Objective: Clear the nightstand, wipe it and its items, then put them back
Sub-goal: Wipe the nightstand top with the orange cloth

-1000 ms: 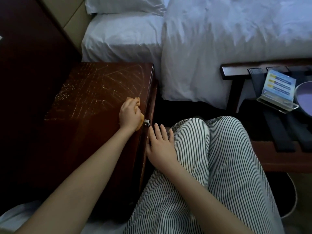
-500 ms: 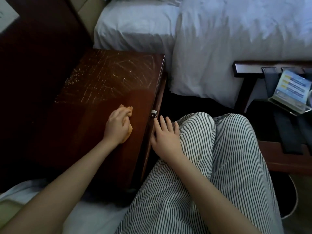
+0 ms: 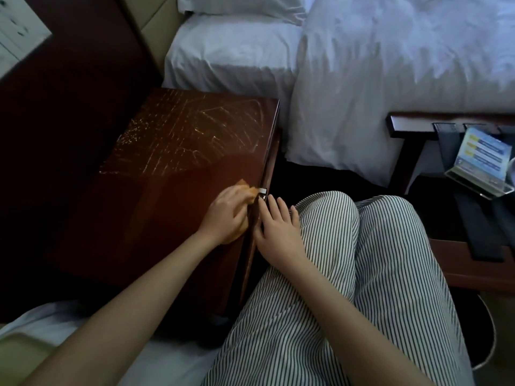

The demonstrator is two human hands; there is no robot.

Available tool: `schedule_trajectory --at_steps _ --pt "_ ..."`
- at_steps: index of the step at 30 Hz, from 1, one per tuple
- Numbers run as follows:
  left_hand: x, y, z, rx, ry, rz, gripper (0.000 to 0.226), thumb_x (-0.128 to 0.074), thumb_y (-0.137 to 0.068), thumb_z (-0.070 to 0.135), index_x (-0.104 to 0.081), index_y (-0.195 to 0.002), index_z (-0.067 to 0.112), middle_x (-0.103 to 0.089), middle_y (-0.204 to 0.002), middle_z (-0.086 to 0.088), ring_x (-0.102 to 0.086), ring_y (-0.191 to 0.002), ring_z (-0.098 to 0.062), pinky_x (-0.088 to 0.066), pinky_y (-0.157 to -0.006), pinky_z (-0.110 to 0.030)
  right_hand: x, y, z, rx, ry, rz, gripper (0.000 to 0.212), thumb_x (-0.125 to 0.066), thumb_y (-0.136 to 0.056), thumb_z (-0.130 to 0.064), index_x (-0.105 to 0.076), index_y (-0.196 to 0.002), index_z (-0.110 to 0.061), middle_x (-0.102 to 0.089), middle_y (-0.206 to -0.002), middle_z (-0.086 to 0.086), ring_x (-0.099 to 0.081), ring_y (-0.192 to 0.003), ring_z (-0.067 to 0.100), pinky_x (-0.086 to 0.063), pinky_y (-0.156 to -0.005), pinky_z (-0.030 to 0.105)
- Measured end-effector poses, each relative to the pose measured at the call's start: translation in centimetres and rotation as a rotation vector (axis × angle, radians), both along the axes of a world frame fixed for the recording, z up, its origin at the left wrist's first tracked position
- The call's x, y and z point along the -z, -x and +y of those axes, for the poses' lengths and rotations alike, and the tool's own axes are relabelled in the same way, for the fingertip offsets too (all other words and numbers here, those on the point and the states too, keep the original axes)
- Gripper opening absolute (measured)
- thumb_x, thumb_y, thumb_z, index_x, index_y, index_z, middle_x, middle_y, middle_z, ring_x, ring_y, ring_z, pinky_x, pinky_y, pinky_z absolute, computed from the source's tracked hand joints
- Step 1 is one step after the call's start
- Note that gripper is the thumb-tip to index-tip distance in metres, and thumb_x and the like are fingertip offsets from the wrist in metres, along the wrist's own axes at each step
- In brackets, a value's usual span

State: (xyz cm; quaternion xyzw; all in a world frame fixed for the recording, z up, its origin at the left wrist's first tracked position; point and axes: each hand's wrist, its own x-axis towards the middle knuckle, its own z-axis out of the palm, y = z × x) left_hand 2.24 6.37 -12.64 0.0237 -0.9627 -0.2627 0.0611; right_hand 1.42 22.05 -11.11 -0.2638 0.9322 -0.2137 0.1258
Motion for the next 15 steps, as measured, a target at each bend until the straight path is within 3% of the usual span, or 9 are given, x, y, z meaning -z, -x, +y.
schedule_trajectory --at_steps 3,7,12,15 --pt "0.2 -4.2 -2.4 -0.119 0.007 0.036 0.036 -0.054 -0.087 0.003 -0.062 -0.12 0.017 -0.056 -0.128 -0.002 -0.043 -0.125 -0.018 -0.027 -0.105 -0.026 0.2 -0.1 -0.3 -0.054 -0.032 -0.009 0.058 -0.031 -0.1 -0.033 -0.01 -0.152 -0.019 -0.004 -0.159 0.003 0.003 -0.146 0.02 0.009 -0.115 0.04" --pt "0.6 -5.4 -6.9 -0.461 0.103 0.031 0.031 -0.052 -0.089 0.006 -0.062 -0.118 0.014 -0.056 -0.128 -0.007 -0.044 -0.126 -0.023 -0.023 -0.11 -0.044 0.0 0.4 -0.9 -0.112 -0.046 -0.026 0.058 -0.03 -0.1 -0.036 -0.008 -0.152 -0.02 -0.002 -0.159 0.002 0.006 -0.146 0.019 0.009 -0.115 0.04" --pt "0.4 -0.4 -7.3 -0.657 0.039 0.005 0.036 -0.046 -0.092 0.009 -0.055 -0.127 0.011 -0.049 -0.135 -0.01 -0.035 -0.132 -0.026 -0.024 -0.111 -0.039 0.2 0.3 -1.4 -0.148 -0.048 -0.045 0.057 -0.029 -0.101 -0.035 -0.008 -0.152 -0.019 -0.001 -0.159 0.003 0.005 -0.146 0.019 0.008 -0.115 0.04" --pt "0.3 2.5 -5.7 -0.601 0.023 0.024 0.037 -0.046 -0.092 0.009 -0.055 -0.127 0.012 -0.051 -0.133 -0.008 -0.037 -0.13 -0.026 -0.027 -0.11 -0.037 0.1 0.0 -1.8 -0.143 -0.019 -0.014 0.058 -0.031 -0.101 -0.034 -0.01 -0.152 -0.018 -0.004 -0.159 0.003 0.002 -0.146 0.02 0.006 -0.116 0.04"
